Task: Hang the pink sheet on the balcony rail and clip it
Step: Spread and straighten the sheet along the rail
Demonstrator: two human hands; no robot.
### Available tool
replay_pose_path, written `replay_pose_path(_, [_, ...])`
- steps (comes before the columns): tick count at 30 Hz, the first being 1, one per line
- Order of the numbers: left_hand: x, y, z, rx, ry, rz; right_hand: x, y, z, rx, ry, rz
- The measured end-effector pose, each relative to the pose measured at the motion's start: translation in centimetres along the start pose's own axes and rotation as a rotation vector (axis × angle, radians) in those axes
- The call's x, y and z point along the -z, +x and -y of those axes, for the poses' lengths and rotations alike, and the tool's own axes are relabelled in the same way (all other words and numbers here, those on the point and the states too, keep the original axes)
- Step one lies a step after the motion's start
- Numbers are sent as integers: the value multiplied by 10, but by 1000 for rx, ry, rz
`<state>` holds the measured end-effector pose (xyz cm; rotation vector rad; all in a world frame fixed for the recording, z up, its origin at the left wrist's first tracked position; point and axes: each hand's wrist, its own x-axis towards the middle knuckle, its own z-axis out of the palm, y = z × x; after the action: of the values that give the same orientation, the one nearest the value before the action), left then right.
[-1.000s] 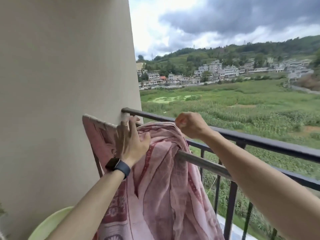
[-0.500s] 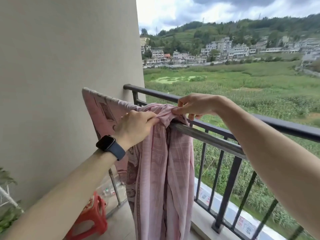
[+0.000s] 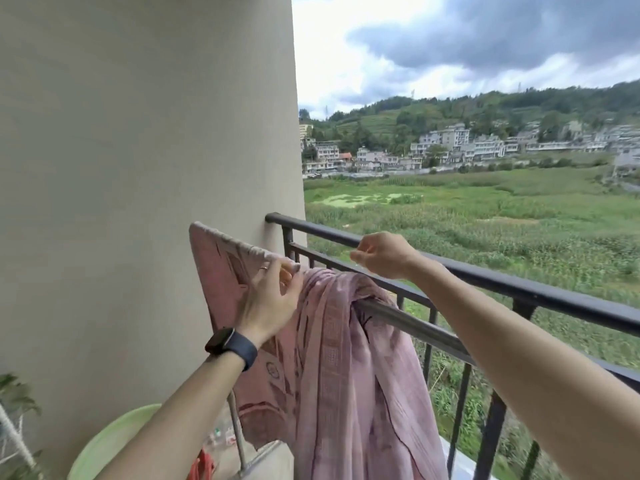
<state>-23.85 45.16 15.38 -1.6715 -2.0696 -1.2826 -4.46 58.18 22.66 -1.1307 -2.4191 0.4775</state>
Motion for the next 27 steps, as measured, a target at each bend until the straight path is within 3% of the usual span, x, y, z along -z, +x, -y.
replay_pose_path(2, [-3,-16,-15,-110,22,-31,9,-11,-3,-24,199,172])
replay_pose_path(5, [-13,-31,-27,-213,233,-21,16,-28,-5,-51,262,392])
replay_pose_path(8, [-24,-41,-34,-270,414,-7,19,-39,-9,-100,140,373])
replay_pose_path(11, [-24,-41,-42,-229,397,59,16,-49,-9,-157,15,442])
replay_pose_path(13, [-16,-33,-41,-206,282,139,12,-49,-8,-122,2,393])
replay_pose_path(15, [-4,-22,-35,-75,21,242,9,-47,-5,-68,-38,326])
replay_pose_path(19, [4,1,-37,450,-864,323,0,-38,8,66,31,75])
replay_pose_path(21, [9,16,-36,621,-1136,304,-6,-29,16,130,104,-34])
replay_pose_path(22, [13,23,-35,593,-1093,288,-7,-24,17,131,136,-53])
replay_pose_path(23, [20,29,-31,477,-904,279,-6,-18,15,112,172,-48])
replay_pose_path(26, [37,31,-20,-22,-91,299,8,-5,9,10,230,60])
replay_pose_path(27, [40,29,-17,-123,62,307,14,-2,7,-17,231,98])
